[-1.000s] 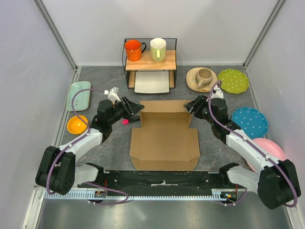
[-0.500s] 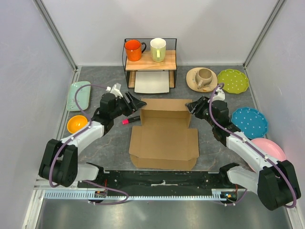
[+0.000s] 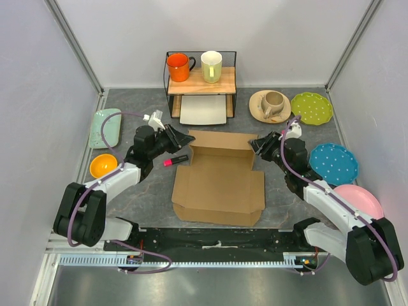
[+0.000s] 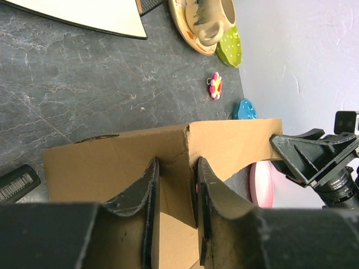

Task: Fold the paper box

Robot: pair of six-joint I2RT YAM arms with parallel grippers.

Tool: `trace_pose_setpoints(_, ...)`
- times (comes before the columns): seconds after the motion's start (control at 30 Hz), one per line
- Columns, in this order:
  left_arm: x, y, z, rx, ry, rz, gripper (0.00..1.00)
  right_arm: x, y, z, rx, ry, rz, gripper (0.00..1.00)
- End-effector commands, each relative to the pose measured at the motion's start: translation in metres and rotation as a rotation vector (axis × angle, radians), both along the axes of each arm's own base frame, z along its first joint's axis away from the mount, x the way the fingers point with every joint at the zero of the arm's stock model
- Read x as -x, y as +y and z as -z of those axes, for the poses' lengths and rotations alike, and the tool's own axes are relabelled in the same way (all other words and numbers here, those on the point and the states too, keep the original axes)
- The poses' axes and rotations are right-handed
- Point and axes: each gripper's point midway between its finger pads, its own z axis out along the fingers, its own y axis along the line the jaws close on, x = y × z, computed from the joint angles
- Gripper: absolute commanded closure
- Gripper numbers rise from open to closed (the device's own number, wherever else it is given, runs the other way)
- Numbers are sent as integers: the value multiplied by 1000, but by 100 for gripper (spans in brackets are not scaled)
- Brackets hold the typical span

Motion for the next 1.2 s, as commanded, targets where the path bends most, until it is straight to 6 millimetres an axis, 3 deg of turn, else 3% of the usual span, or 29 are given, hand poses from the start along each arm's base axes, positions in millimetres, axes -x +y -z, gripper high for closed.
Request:
trace_pose_setpoints(0.0,37,18,91,-136,268,-14,80,47,-26,99,174,312,12,52)
trace_pose_setpoints(0.1,39,18,91,-136,274,-12,76,46,-26,95,173,303,11,52)
trace_pose_setpoints(0.13,39,18,87,-133,265,-14,69,45,-26,93,173,298,11,49)
trace_pose_setpoints(0.23,35,19,75,-147,257,-11,51,31,-25,63,172,244,25,36)
trace_pose_setpoints(0.27,29,17,62,-146,228,-11,48,29,-27,58,180,241,35,32)
trace_pose_setpoints(0.3,30,20,63,-176,243,-12,42,25,-27,51,183,230,42,28)
trace_pose_setpoints(0.33,29,22,59,-189,240,-14,40,18,-26,36,182,202,47,26)
trace_pose_setpoints(0.37,22,22,43,-193,205,-18,39,16,-26,31,187,202,51,25)
trace_pose_setpoints(0.4,25,27,46,-233,229,-19,36,13,-28,28,193,198,58,23)
trace_pose_setpoints(0.47,20,31,30,-258,203,-29,35,7,-26,17,198,189,58,22)
trace_pose_setpoints(0.57,19,45,21,-340,183,-55,32,0,-25,5,200,171,66,20)
trace_pose_setpoints(0.87,31,69,14,-387,187,-97,22,-11,-24,-40,180,96,75,13)
trace_pose_setpoints(1.07,33,79,-20,-389,112,-142,20,-9,-27,-103,199,-21,64,9)
trace_pose_setpoints(1.1,32,80,-25,-394,100,-144,20,-11,-26,-125,221,-72,51,8)
trace_pose_setpoints(1.17,31,80,-36,-394,76,-152,19,-9,-21,-138,274,-101,30,7)
